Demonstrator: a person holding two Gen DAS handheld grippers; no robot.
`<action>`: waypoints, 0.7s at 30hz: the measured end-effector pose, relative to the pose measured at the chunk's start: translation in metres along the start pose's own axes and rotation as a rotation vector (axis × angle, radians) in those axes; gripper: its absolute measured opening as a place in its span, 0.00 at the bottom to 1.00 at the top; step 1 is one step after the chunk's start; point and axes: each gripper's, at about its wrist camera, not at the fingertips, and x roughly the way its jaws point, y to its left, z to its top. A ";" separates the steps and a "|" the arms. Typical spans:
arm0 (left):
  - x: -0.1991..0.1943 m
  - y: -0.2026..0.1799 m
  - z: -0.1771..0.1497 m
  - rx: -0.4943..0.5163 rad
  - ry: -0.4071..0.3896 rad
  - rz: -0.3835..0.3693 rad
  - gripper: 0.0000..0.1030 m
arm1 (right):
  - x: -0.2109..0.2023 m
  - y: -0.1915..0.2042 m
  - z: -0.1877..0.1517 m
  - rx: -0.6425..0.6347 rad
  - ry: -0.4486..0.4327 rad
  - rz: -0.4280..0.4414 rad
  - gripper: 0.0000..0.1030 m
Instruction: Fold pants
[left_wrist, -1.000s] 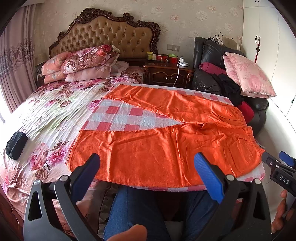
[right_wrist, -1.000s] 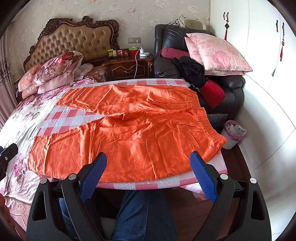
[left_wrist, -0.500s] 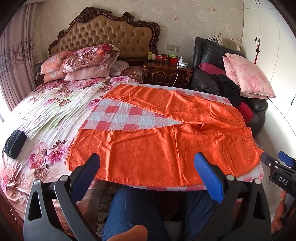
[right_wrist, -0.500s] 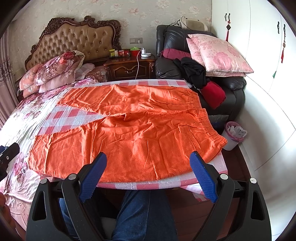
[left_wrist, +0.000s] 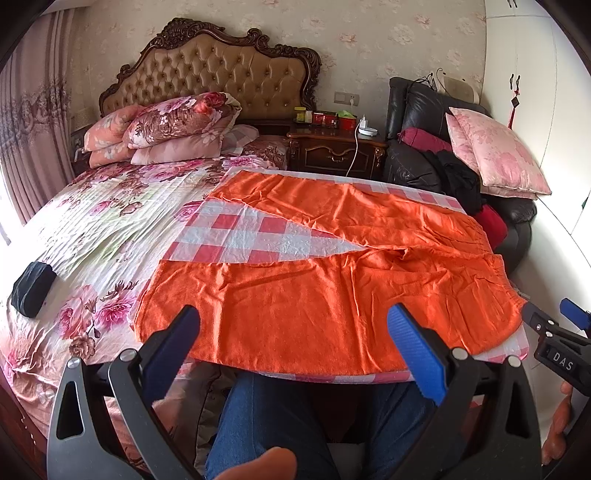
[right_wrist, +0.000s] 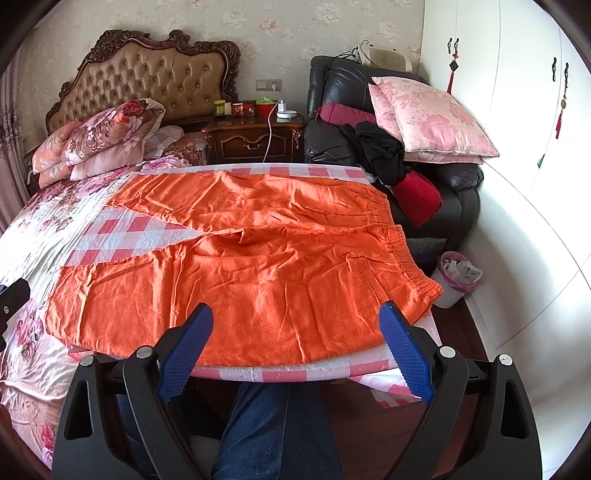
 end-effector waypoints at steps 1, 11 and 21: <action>0.000 0.000 0.000 -0.002 0.000 -0.002 0.99 | 0.000 0.001 0.000 -0.003 -0.001 -0.007 0.86; 0.005 0.002 -0.002 -0.007 0.014 0.005 0.99 | 0.001 0.005 0.000 -0.013 0.005 -0.031 0.86; 0.006 0.001 -0.001 -0.011 0.015 0.006 0.99 | -0.001 0.008 -0.001 -0.030 0.004 -0.008 0.86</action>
